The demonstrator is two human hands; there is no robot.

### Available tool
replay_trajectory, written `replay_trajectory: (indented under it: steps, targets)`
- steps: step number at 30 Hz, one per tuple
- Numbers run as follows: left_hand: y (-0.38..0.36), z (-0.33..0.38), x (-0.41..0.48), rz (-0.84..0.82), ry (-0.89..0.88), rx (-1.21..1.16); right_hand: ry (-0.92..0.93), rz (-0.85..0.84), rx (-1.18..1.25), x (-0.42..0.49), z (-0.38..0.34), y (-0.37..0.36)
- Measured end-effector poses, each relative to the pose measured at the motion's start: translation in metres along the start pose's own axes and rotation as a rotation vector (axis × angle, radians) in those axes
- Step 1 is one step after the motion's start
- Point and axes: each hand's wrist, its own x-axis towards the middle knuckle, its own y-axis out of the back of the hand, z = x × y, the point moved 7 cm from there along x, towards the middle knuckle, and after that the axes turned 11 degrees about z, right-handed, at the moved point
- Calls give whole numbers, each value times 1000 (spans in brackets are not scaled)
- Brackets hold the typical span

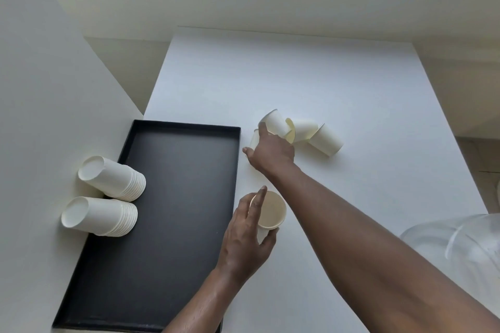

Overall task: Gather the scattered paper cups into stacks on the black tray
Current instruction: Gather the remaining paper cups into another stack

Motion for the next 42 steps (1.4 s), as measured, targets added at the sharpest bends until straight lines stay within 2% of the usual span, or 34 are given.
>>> replay_trajectory:
  steps: [6,11,13,16,19,22,28,35,38,40,42]
  targets:
    - [3,1,0,18,-8,-20,-51,-3,60,-4,12,-7]
    - [1,-1,1,11,9,-36,-131,34,266,-28,43,9]
    - [1,-3,1,20,13,-39,-148,100,428,-42,54,25]
    - [0,-5,3,41,35,-44,-83,297,622,-73,67,61]
    - [-2,-7,2,64,52,-40,92,467,756,-115,68,86]
    - [-2,-8,1,78,77,-37,286,467,674,-149,61,77]
    - [-2,-9,1,62,173,-103,444,371,389,-170,59,33]
    - [0,-1,2,59,99,-124,361,203,339,-173,71,-3]
    - [-2,4,5,34,24,-91,385,136,419,-174,73,-5]
    - [-5,4,6,27,-7,-67,375,161,544,-169,75,4]
    - [-6,4,7,30,-25,-62,331,336,607,-151,83,25]
